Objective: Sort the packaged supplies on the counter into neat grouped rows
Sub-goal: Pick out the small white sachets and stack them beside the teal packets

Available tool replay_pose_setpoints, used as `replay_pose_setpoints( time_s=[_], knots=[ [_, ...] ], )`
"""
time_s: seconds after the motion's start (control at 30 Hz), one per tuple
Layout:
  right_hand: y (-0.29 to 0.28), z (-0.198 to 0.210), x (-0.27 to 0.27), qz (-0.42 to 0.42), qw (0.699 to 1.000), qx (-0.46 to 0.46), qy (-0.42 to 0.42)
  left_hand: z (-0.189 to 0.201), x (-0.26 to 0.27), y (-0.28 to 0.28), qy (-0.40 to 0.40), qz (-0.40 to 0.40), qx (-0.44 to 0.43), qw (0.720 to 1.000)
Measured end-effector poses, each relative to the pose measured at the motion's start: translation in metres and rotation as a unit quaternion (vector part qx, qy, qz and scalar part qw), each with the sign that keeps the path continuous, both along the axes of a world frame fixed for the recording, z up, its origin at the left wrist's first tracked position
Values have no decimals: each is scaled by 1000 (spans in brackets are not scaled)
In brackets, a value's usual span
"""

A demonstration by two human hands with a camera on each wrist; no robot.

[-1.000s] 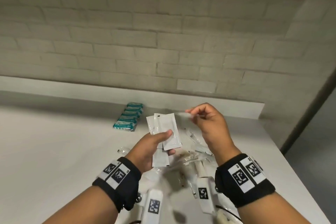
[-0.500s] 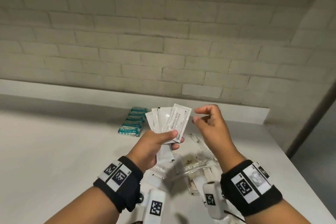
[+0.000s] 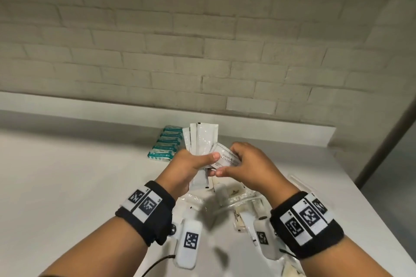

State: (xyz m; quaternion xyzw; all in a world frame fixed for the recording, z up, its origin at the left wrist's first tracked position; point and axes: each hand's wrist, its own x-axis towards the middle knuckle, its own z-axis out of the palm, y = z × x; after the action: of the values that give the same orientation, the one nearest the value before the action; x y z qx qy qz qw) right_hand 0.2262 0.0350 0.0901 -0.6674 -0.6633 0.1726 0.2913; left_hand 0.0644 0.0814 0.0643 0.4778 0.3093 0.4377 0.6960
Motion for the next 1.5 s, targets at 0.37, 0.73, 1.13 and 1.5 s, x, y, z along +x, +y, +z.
replay_pose_setpoints(
  time_s=[0.37,0.73,1.13,1.5],
  knots=[
    [16,19,13,29,909,12,416,1,2,3,105,-24,13,994],
    [14,6,36,78,968,81,224,18,-2,28,-70,94,-43,992],
    [30,10,17,0,976,27,214,17,6,34,-45,167,12,985],
    [44,3,1,2,906,63,419,9,25,13,-126,65,-84,986]
  ],
)
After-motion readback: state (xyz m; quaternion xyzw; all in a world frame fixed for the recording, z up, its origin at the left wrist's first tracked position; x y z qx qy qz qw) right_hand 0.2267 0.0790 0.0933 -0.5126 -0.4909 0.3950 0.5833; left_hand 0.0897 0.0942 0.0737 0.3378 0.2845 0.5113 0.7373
